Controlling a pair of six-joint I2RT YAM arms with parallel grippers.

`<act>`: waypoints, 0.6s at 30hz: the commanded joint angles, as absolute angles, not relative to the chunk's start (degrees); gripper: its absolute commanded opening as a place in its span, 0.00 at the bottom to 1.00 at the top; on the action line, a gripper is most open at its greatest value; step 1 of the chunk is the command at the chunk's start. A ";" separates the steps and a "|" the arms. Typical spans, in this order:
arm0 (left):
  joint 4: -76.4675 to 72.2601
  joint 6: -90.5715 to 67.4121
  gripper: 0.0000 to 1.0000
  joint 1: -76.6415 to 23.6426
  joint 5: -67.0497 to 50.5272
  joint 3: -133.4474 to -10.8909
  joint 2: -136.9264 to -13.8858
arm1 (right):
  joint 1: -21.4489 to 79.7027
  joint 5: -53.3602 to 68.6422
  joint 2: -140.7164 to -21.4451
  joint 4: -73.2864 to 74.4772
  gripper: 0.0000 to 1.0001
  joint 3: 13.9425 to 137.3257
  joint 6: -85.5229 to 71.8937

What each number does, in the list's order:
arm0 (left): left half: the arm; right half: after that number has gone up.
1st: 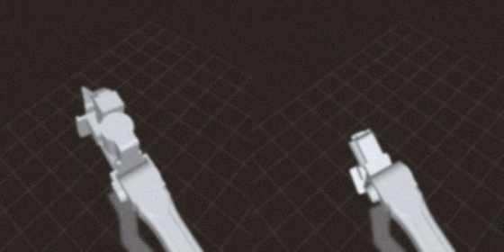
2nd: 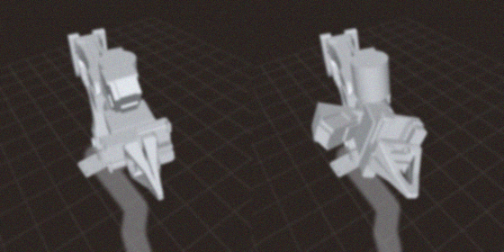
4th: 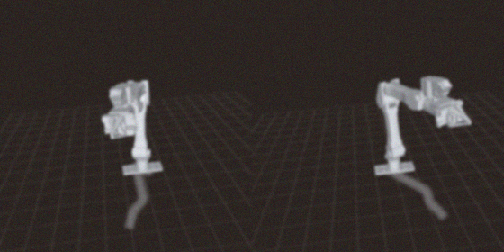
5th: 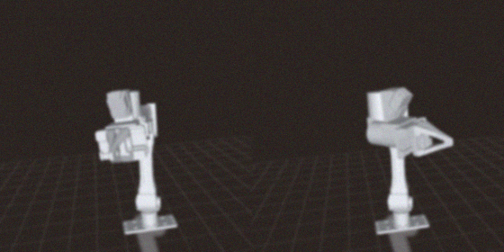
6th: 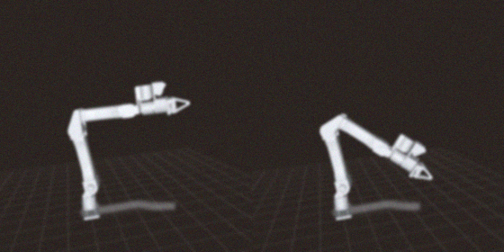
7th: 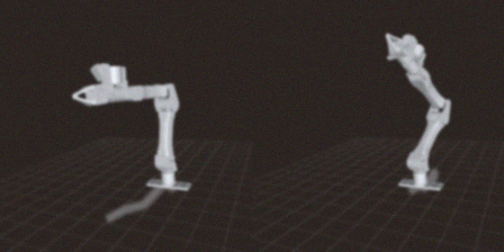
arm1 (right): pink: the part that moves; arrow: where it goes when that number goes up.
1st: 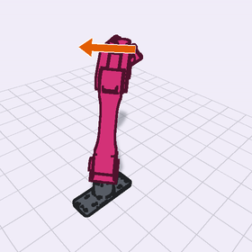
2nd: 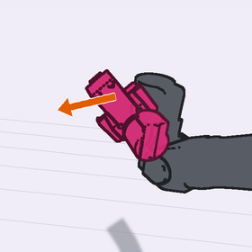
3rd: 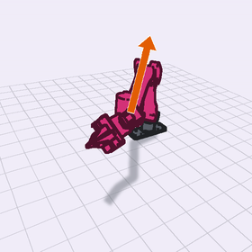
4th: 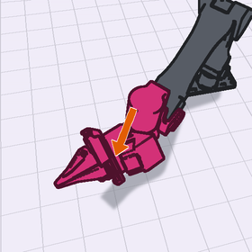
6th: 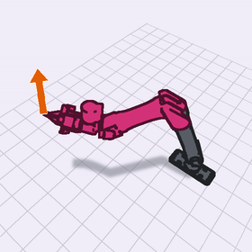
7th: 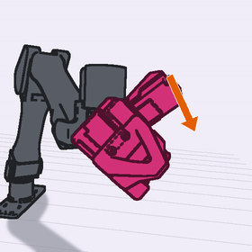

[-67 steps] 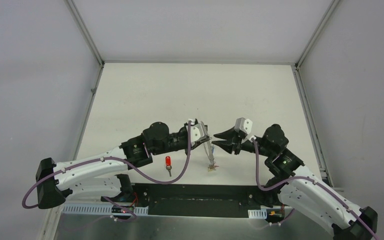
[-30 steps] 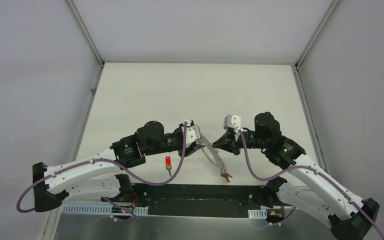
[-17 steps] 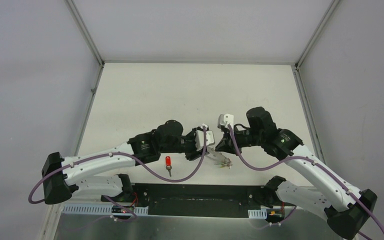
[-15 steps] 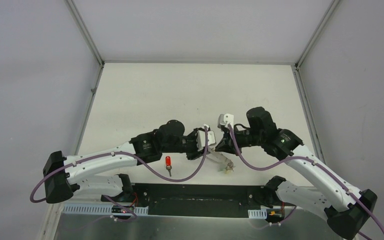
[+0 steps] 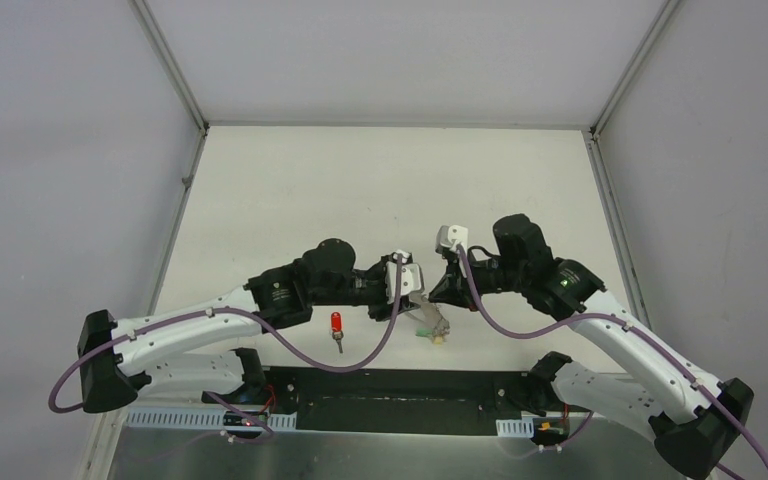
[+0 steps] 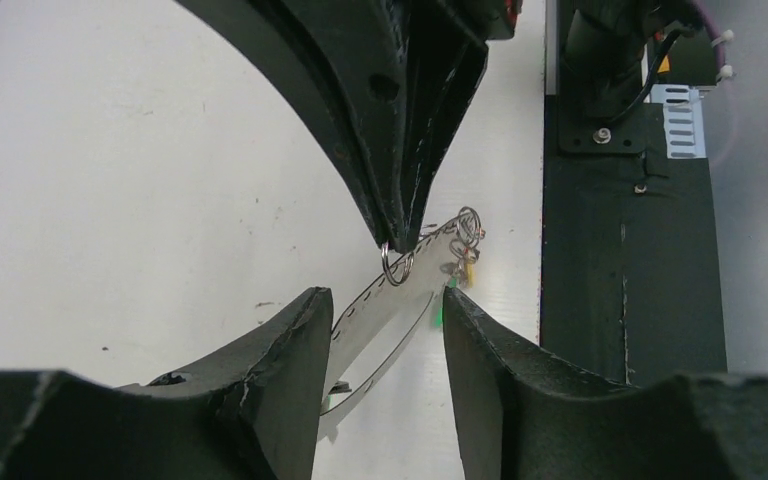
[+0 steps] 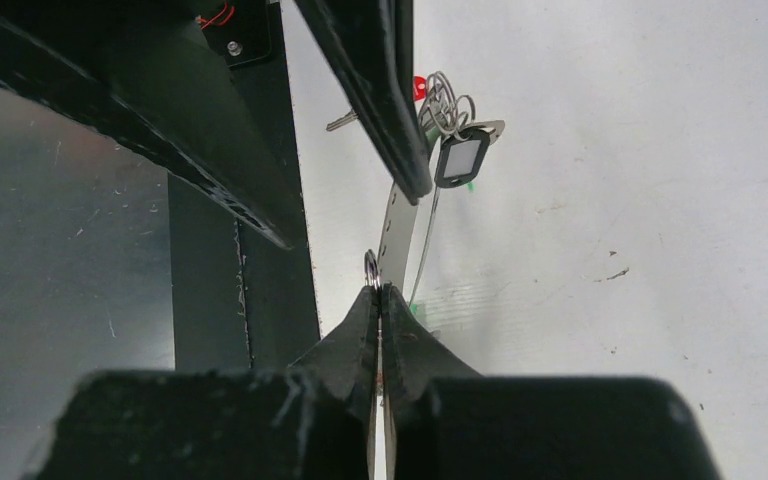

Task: Put the keys on the keyring
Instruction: Adjust the keyring at the center of the board.

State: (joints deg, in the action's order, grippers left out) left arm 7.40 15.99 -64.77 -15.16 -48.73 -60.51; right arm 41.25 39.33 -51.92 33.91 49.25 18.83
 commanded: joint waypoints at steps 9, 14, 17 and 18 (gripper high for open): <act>8.17 17.67 0.52 -65.68 -16.55 -51.77 -56.51 | 41.46 41.65 -51.53 28.27 0.00 49.31 17.05; 8.34 17.41 0.46 -65.68 -17.97 -51.55 -57.56 | 41.50 43.40 -51.09 26.75 0.00 48.51 17.35; 8.48 15.97 0.40 -65.69 -18.20 -51.39 -58.89 | 41.44 44.28 -50.56 25.50 0.00 47.89 17.52; 8.63 15.59 0.40 -65.73 -17.89 -51.41 -59.29 | 41.39 44.56 -50.34 25.21 0.00 47.70 17.65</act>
